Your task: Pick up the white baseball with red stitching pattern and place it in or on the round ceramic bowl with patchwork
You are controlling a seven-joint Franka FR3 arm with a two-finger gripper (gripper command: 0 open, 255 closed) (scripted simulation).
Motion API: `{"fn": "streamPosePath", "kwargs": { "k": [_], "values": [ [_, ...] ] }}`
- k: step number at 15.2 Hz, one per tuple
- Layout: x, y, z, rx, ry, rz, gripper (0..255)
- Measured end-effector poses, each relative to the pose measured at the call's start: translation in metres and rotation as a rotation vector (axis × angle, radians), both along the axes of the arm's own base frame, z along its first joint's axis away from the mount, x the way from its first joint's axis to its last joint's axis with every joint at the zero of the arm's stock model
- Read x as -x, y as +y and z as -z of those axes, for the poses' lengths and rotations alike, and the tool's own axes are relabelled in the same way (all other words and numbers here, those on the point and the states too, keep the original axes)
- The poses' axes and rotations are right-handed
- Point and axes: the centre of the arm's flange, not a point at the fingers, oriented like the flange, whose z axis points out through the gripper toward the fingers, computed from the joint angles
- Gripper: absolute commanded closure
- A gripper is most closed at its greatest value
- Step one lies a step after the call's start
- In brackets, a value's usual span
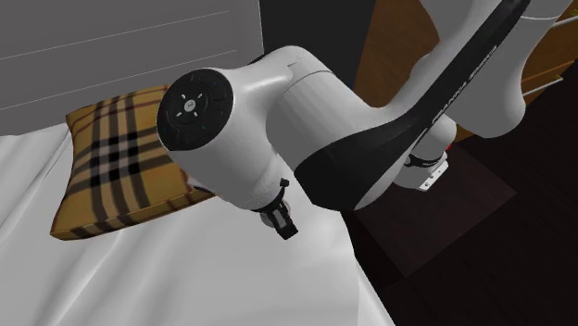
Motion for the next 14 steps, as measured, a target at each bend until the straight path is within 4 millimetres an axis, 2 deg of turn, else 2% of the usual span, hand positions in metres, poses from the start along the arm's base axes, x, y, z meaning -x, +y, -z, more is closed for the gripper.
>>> {"fn": "streamPosePath", "kwargs": {
  "k": [3,8,14],
  "values": [
    [-0.002,0.000,0.021,0.011,0.002,0.001,0],
    [0.001,-0.003,0.046,0.012,0.001,0.001,0],
    [0.002,-0.003,0.050,0.013,0.001,0.001,0]
  ]
}}
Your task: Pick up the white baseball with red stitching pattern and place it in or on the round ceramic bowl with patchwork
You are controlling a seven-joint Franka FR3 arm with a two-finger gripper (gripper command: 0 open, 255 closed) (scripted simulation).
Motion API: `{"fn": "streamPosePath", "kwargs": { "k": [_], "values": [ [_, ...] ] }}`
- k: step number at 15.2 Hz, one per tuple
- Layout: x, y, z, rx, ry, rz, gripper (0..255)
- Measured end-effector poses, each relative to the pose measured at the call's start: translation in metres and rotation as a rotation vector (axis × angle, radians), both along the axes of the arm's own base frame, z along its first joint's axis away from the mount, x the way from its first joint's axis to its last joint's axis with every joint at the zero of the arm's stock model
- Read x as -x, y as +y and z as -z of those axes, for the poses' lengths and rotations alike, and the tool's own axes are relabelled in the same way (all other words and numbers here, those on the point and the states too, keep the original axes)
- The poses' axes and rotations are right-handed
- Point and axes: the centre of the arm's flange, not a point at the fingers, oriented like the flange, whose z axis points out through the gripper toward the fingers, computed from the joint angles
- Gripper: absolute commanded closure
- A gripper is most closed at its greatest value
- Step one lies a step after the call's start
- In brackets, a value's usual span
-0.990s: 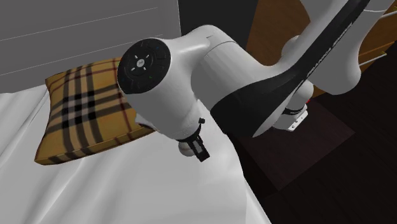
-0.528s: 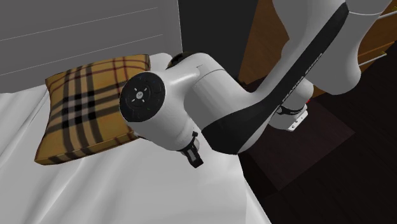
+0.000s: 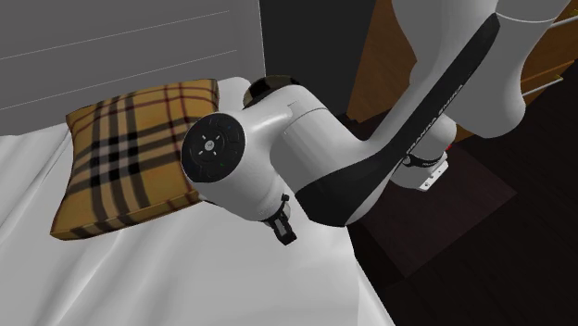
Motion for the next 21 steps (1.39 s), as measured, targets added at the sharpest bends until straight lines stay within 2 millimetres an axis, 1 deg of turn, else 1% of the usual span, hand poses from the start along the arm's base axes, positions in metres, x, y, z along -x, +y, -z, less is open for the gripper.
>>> {"fn": "streamPosePath", "kwargs": {
  "k": [1,2,12,14,21],
  "values": [
    [0.000,0.000,0.000,0.000,0.000,0.000,0],
    [0.000,0.000,0.000,0.000,0.000,0.000,255],
    [0.000,0.000,0.000,0.000,0.000,0.000,255],
    [0.000,0.001,-0.006,0.000,0.000,0.000,255],
    [0.000,0.001,-0.041,0.000,0.000,0.000,255]
  ]
}}
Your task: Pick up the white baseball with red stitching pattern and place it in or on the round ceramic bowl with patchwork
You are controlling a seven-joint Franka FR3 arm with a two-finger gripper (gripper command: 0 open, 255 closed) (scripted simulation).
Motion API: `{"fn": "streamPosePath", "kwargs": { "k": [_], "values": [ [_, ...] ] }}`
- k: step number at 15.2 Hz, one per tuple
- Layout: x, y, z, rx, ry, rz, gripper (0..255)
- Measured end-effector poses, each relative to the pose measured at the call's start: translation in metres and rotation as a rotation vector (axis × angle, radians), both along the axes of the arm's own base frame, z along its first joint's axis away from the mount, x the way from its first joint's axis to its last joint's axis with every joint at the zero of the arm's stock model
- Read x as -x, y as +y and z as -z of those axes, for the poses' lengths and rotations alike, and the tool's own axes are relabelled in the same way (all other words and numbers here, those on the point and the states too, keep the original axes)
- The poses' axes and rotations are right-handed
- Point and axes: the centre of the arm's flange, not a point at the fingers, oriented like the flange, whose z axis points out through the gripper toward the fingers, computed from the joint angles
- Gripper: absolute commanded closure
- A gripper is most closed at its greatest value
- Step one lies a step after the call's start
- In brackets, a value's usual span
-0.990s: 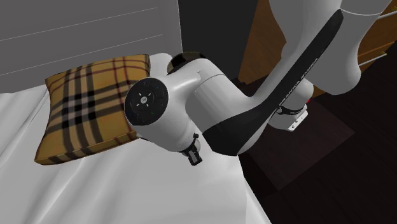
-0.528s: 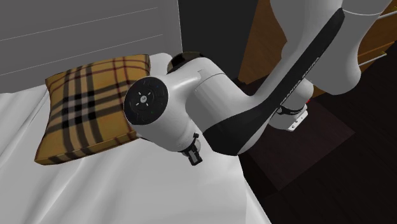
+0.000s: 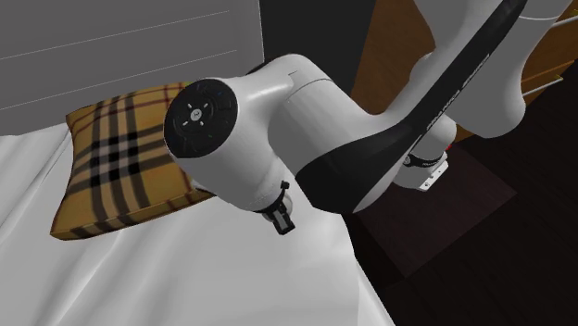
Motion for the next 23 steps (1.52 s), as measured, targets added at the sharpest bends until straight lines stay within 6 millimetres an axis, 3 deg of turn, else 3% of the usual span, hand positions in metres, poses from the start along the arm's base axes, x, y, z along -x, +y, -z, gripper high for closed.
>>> {"fn": "streamPosePath", "kwargs": {
  "k": [23],
  "values": [
    [0.001,0.000,-0.122,0.000,0.000,0.000,255]
  ]
}}
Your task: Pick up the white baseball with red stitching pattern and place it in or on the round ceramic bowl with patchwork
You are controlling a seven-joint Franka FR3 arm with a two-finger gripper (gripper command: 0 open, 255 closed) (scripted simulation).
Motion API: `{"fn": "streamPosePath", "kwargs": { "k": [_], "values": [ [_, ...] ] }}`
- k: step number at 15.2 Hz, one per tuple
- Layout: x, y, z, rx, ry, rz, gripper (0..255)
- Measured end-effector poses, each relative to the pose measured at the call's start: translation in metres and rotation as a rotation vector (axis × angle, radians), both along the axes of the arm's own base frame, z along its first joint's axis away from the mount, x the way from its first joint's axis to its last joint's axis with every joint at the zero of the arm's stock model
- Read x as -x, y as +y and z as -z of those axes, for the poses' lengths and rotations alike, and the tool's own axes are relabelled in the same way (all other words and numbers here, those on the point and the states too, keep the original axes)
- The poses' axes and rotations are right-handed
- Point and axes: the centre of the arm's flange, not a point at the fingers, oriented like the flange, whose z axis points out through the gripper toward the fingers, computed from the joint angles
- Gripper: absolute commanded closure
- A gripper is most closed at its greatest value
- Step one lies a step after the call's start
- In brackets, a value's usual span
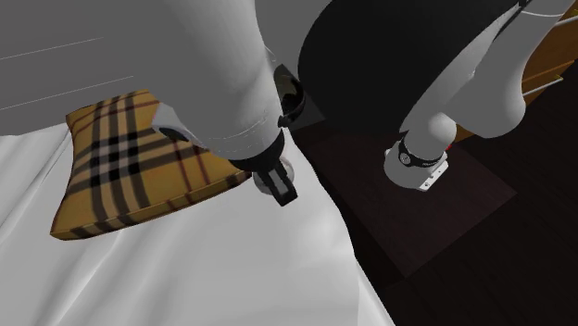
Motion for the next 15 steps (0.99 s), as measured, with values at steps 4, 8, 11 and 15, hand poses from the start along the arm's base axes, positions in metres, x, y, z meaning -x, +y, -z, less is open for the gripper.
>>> {"fn": "streamPosePath", "kwargs": {
  "k": [4,8,11,15],
  "values": [
    [0.012,-0.025,-0.008,0.000,0.000,0.001,255],
    [0.036,-0.071,-0.011,0.001,0.000,0.001,255],
    [0.054,-0.106,-0.009,0.000,0.000,0.001,255],
    [0.075,-0.153,-0.010,0.001,0.000,0.001,255]
  ]
}}
